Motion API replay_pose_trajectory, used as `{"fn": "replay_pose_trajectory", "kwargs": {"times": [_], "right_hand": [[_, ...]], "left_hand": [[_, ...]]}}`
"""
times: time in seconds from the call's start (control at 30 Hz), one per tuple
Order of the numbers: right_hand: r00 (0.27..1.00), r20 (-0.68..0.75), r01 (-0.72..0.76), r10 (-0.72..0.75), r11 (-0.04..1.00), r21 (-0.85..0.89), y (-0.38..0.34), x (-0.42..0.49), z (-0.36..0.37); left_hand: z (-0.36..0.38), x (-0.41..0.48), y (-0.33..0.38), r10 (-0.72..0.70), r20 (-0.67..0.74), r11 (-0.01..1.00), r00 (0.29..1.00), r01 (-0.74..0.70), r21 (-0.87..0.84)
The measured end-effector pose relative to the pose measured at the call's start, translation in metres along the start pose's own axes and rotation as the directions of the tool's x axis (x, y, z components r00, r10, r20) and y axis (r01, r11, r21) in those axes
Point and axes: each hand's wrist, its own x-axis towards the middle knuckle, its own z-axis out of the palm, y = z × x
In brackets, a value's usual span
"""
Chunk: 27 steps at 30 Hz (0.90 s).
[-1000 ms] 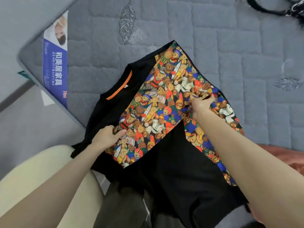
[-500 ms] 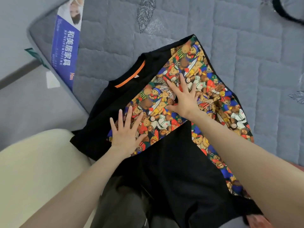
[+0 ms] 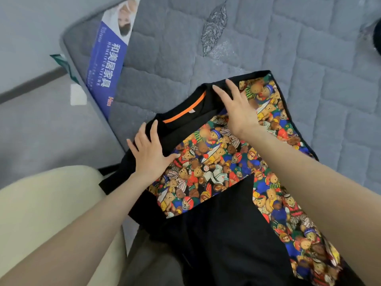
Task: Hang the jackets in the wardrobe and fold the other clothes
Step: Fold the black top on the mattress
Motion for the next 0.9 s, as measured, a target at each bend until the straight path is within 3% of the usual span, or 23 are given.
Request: {"fn": "replay_pose_trajectory", "kwargs": {"times": [0.17,0.27,0.5,0.6,0.7,0.9], "right_hand": [[0.987,0.148,-0.039,0.053,0.995,-0.097,-0.005,0.040,0.004],[0.990,0.131,-0.043,0.057,0.993,-0.110,-0.008,0.048,0.007],[0.972,0.234,0.039,0.030,0.958,-0.285,-0.010,0.045,-0.008],[0.998,0.058,0.020,-0.010,0.985,-0.170,-0.004,0.036,-0.019],[0.984,-0.175,0.004,-0.009,1.000,-0.027,0.001,0.046,-0.044],[0.827,-0.543,-0.031,0.147,0.976,0.217,0.002,0.060,-0.089]], "left_hand": [[0.003,0.015,0.001,-0.178,0.004,0.984,0.984,0.178,-0.015],[0.008,0.014,0.002,-0.223,-0.017,0.973,0.975,0.221,-0.068],[0.001,0.015,0.016,-0.175,0.177,0.983,0.969,0.183,-0.031],[-0.022,0.027,0.022,-0.117,0.139,0.993,0.983,0.121,-0.018],[-0.060,0.049,0.031,-0.045,-0.031,0.999,0.999,0.045,0.000],[-0.119,0.074,0.061,0.143,-0.336,0.990,0.931,-0.126,0.071]]}}
